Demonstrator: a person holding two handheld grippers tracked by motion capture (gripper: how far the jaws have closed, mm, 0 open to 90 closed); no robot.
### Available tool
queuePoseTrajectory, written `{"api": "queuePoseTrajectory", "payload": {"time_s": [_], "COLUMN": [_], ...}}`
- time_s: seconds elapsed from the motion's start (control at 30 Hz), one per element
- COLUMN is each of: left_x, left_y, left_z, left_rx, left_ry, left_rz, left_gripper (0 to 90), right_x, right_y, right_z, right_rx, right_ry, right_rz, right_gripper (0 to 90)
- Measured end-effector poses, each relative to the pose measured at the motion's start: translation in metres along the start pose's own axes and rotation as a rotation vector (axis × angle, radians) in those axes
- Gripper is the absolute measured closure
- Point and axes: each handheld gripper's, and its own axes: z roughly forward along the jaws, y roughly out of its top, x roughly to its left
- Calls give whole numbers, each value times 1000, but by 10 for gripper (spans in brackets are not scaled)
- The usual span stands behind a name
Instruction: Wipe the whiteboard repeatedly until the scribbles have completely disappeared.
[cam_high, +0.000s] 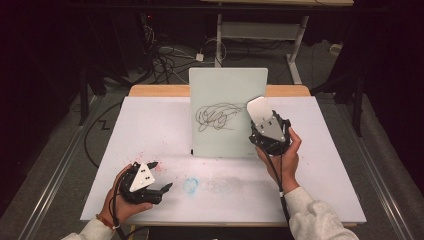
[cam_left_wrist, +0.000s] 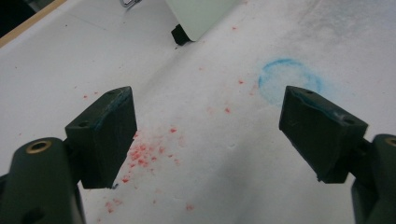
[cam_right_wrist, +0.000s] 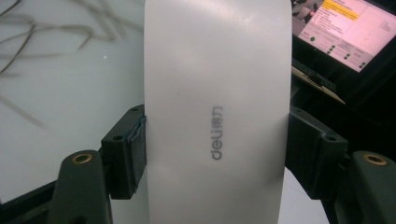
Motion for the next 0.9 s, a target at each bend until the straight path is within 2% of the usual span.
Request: {"api": "queuePoseTrajectory", "payload": {"time_s": [0.1, 0.17, 0.3, 0.6, 0.7, 0.8, 0.83, 0.9], "left_x": [0, 0, 0, 0, 0, 0, 0, 1], "left_y": [0, 0, 0, 0, -1, -1, -1, -1], "left_z": [0, 0, 0, 0, -1, -2, -2, -2], "left_rx": [0, 1, 1, 0, 1, -2, -3, -3], "left_ry": [-1, -2, -2, -4, -4, -2, -2, -1], "left_rz": [-4, -3, -2, -3, 1, 0, -2, -4], "left_gripper": [185, 185, 185, 185, 185, 185, 185, 185], "right_x": [-9, -7, 8, 64, 74, 70, 67, 54], "right_y": [2, 1, 1, -5, -6, -4, -3, 1], "right_z": [1, 1, 1, -1, -2, -1, -1, 0], "right_rx": [2, 5, 18, 32, 41, 36, 32, 25], "right_ry": [7, 7, 38, 113, 136, 153, 139, 112], "right_rz": [48, 47, -3, -178, -205, -203, -208, -172], "right_gripper": [311, 311, 311, 311, 311, 311, 311, 311]}}
